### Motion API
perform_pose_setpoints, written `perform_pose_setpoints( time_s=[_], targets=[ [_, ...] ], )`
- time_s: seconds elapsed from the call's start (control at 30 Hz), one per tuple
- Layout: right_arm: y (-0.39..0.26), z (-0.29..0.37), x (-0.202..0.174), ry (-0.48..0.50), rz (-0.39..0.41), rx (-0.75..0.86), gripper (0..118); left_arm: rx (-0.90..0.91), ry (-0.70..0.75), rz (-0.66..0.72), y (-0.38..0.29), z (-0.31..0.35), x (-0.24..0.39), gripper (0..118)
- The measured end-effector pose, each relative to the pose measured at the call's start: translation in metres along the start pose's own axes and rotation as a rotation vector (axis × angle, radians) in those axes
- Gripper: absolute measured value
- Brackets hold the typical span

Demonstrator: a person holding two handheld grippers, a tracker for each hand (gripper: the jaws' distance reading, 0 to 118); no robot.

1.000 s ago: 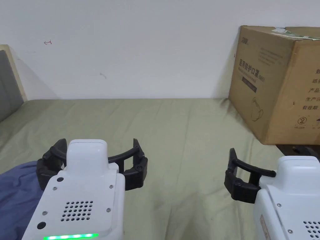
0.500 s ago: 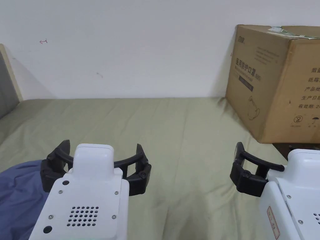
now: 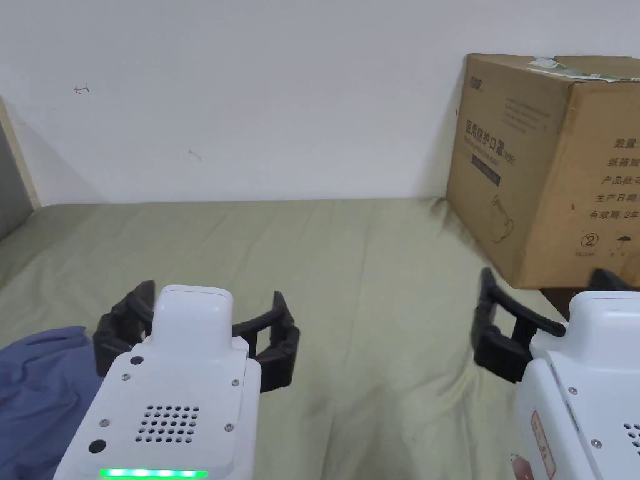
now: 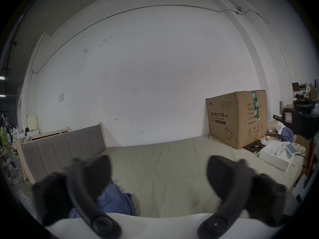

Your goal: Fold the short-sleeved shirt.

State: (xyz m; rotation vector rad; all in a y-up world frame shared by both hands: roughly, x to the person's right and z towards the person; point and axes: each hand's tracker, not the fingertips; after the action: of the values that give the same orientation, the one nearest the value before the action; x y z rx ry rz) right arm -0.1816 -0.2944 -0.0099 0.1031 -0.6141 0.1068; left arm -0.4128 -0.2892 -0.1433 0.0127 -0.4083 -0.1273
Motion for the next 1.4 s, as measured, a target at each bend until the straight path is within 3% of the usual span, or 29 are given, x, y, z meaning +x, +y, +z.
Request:
perform_pose_setpoints(
  time_s=[0.03, 0.07, 0.1, 0.17, 0.2, 0.5, 0.6, 0.73, 0.87, 0.97, 1.13, 1.4],
  targets=[
    [-0.002, -0.001, 0.0, 0.002, 0.001, 0.0, 0, 0.004, -0.019, 0.014, 0.0, 0.002, -0.001, 43],
    [-0.004, -0.006, 0.0, 0.0, 0.006, -0.019, 0, 0.014, -0.03, 0.04, 0.0, 0.003, -0.001, 0],
    [-0.015, -0.013, 0.002, -0.06, -0.011, -0.049, 0, 0.004, -0.008, 0.037, 0.0, 0.001, -0.001, 0],
    [-0.022, -0.018, 0.009, 0.023, -0.086, -0.078, 0, 0.011, -0.002, 0.031, 0.001, 0.001, 0.0, 0],
    [-0.024, -0.018, 0.011, 0.008, -0.099, -0.081, 0, 0.01, -0.024, 0.029, 0.002, 0.0, 0.0, 0],
    [-0.02, -0.012, 0.014, -0.001, -0.053, -0.066, 0, 0.002, -0.005, 0.046, 0.004, -0.01, 0.007, 0],
    [-0.014, -0.008, 0.007, 0.041, -0.024, -0.065, 0, 0.007, 0.022, 0.044, 0.004, -0.006, -0.005, 0],
    [-0.011, -0.015, -0.029, 0.125, -0.039, -0.074, 0, -0.013, 0.13, 0.065, 0.006, 0.01, -0.049, 0],
    [-0.008, -0.023, -0.098, 0.314, -0.105, -0.098, 0, -0.039, 0.346, 0.046, 0.001, 0.045, -0.123, 0],
    [0.0, -0.025, -0.151, 0.492, -0.094, -0.109, 0, -0.076, 0.474, 0.055, -0.004, 0.073, -0.173, 0],
    [0.009, -0.016, -0.197, 0.62, -0.129, -0.106, 0, -0.103, 0.593, 0.146, -0.017, 0.097, -0.214, 0],
    [0.003, -0.025, -0.213, 0.666, -0.053, -0.159, 0, -0.164, 0.599, 0.081, -0.036, 0.05, -0.241, 0]
  ],
)
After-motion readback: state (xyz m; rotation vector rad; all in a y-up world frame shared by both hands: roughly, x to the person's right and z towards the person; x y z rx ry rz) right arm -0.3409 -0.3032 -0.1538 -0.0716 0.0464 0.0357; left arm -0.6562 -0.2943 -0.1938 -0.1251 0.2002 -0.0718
